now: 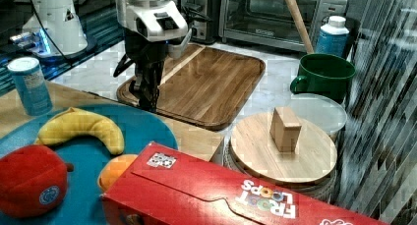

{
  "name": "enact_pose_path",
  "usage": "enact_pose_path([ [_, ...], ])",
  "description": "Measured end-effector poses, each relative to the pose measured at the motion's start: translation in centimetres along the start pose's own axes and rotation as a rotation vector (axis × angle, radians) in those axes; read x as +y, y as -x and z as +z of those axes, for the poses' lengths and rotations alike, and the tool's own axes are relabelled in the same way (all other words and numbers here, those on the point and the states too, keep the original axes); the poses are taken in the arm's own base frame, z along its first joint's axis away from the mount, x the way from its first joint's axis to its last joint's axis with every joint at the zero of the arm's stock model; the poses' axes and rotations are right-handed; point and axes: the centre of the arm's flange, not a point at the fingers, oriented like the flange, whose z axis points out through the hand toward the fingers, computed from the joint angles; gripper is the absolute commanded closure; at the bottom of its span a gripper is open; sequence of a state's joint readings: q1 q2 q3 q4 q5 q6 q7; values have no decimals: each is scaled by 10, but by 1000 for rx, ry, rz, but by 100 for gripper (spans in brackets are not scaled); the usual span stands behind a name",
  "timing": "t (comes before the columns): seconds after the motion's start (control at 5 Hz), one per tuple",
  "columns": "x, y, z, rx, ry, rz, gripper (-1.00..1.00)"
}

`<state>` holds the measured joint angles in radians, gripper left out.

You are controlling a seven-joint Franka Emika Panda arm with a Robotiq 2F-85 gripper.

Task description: Close the drawer.

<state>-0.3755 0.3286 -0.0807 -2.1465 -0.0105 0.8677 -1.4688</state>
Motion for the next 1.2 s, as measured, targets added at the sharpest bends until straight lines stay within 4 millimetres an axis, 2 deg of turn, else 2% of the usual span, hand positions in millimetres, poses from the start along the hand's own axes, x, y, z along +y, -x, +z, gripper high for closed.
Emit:
enact_pose_path([
  [1.2,1,1,0,3,-4,15,100],
])
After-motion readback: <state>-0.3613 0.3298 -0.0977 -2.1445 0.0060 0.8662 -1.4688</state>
